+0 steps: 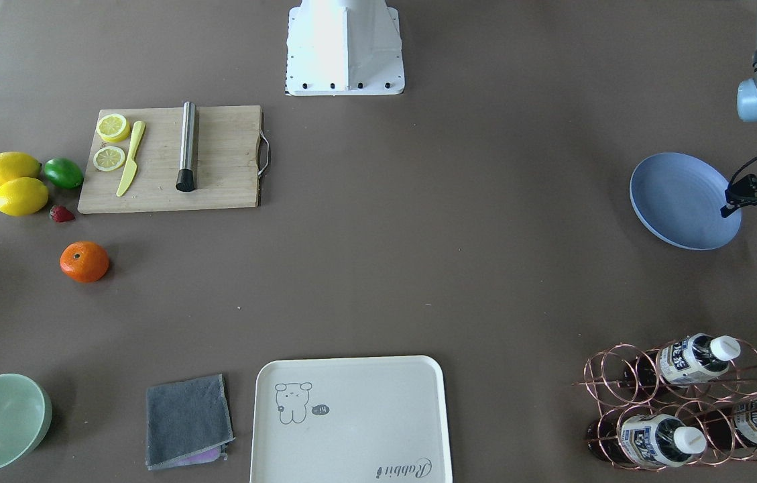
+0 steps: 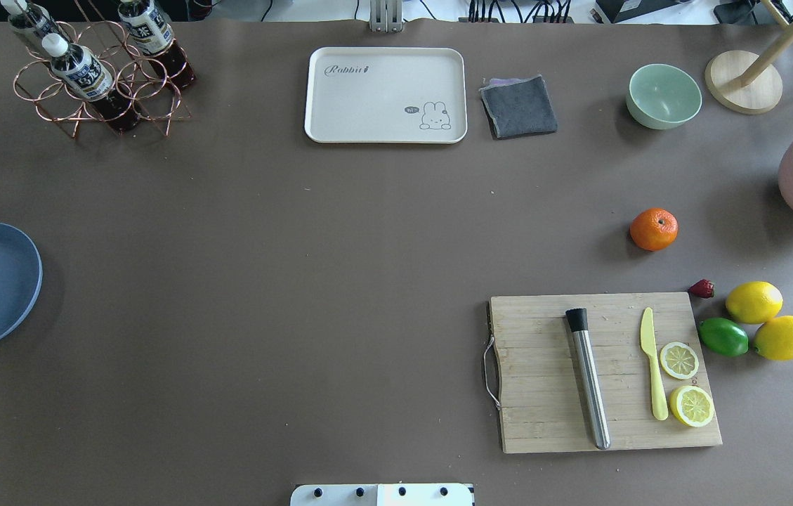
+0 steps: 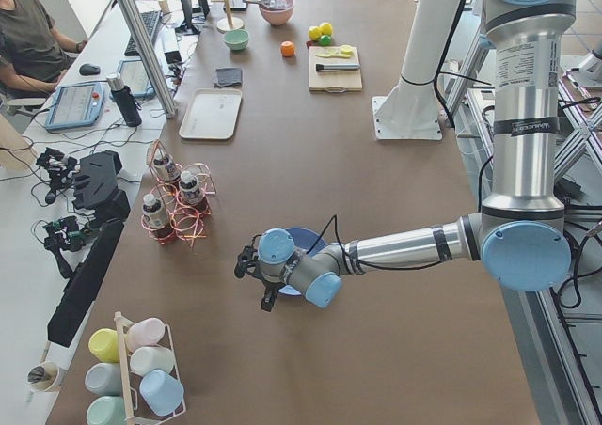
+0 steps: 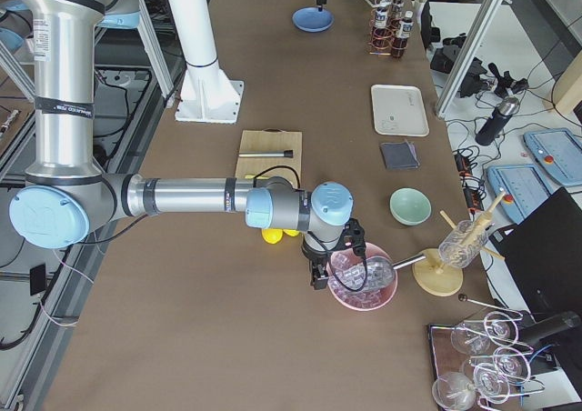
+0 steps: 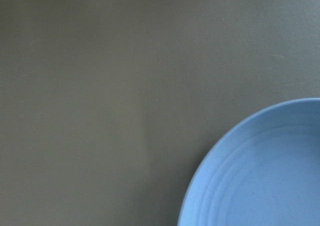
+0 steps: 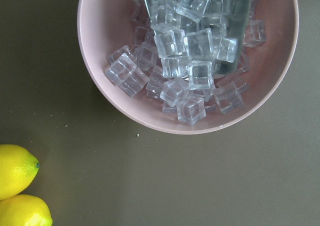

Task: Pick orange to plate
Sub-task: 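Push the blue plate with the left gripper toward the table center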

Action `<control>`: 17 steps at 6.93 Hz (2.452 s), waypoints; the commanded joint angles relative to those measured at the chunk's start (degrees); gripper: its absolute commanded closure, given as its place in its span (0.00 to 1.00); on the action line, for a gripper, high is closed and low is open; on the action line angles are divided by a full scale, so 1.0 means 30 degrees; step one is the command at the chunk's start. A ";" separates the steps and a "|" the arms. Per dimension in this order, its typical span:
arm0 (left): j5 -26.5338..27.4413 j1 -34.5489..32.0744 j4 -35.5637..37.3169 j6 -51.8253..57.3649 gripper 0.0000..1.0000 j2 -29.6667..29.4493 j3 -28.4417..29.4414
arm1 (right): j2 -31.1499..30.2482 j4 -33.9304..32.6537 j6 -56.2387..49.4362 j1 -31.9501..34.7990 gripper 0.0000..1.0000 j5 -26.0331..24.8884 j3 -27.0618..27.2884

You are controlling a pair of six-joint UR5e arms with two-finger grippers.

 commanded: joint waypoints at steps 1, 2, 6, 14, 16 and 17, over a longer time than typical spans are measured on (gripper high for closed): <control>0.0586 0.0654 -0.1003 -0.0568 0.55 0.0042 0.0289 | -0.0014 -0.0005 -0.0006 -0.0008 0.00 -0.0024 -0.0018; 0.0324 0.0683 -0.1003 -0.0975 1.00 -0.0044 -0.0060 | -0.0014 0.0024 0.0023 -0.0036 0.00 0.0005 -0.0018; -0.2793 0.0654 -0.0974 -0.3916 1.00 -0.0016 -0.1548 | 0.0218 0.0053 0.0343 -0.0065 0.00 0.0938 0.0797; 0.8363 1.3675 0.3292 -2.3712 1.00 -0.7594 -0.8765 | 0.4380 0.0373 1.2120 -0.5454 0.02 0.0451 0.1184; 0.9080 1.4334 0.3333 -2.4618 1.00 -0.7896 -0.8764 | 0.4407 0.3642 1.6168 -0.7228 0.06 -0.1007 0.0862; 0.9110 1.4335 0.3333 -2.4621 1.00 -0.8071 -0.8764 | 0.4380 0.5223 1.7239 -0.8114 0.05 -0.2209 0.0107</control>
